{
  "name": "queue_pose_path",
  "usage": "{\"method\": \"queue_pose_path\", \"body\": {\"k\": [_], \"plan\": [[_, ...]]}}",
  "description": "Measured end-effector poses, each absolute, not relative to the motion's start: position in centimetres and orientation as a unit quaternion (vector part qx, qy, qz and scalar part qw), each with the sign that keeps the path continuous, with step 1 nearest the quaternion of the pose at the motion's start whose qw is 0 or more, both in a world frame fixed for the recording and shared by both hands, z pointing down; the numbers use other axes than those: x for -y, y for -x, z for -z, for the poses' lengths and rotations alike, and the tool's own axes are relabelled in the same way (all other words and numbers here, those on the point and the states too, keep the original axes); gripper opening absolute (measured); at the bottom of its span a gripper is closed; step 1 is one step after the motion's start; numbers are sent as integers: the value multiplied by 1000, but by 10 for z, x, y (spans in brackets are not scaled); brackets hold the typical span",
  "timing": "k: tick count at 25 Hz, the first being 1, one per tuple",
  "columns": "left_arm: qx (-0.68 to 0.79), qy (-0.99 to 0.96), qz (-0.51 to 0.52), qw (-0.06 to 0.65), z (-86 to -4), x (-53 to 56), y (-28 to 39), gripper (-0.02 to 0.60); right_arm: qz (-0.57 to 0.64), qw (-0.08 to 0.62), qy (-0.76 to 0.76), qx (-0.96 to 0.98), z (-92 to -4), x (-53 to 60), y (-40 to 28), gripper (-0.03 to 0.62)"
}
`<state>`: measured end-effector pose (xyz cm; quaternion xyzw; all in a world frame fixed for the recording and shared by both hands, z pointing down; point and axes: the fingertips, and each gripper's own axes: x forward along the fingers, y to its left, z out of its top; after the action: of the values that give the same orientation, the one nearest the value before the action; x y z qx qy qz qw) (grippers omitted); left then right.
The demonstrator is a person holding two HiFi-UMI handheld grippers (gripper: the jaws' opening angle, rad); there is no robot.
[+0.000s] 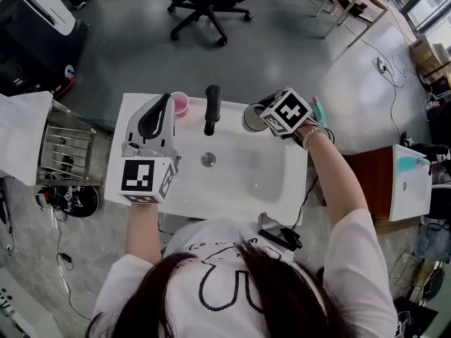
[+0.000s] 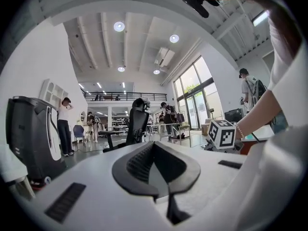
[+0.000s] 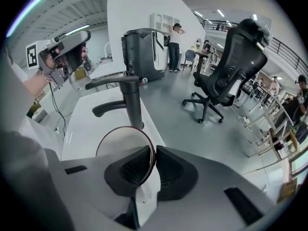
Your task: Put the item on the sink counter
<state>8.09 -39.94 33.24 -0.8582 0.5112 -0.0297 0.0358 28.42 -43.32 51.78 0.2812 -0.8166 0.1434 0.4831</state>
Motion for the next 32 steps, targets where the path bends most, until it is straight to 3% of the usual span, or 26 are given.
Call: {"method": "queue_pose_path", "body": {"k": [13, 28, 29, 32], "plan": [[-522, 850, 63, 43, -344, 398, -85, 9, -240, 478, -313, 785, -566, 458, -296, 58], [-515, 853, 68, 42, -349, 401, -97, 9, -236, 499, -341, 761, -580, 463, -303, 60], [-515, 854, 67, 43, -349, 401, -98, 9, -234, 500, -342, 761, -581, 463, -303, 76], [-515, 854, 67, 44, -350, 399, -100, 9, -234, 494, -342, 764, -584, 461, -304, 221]]}}
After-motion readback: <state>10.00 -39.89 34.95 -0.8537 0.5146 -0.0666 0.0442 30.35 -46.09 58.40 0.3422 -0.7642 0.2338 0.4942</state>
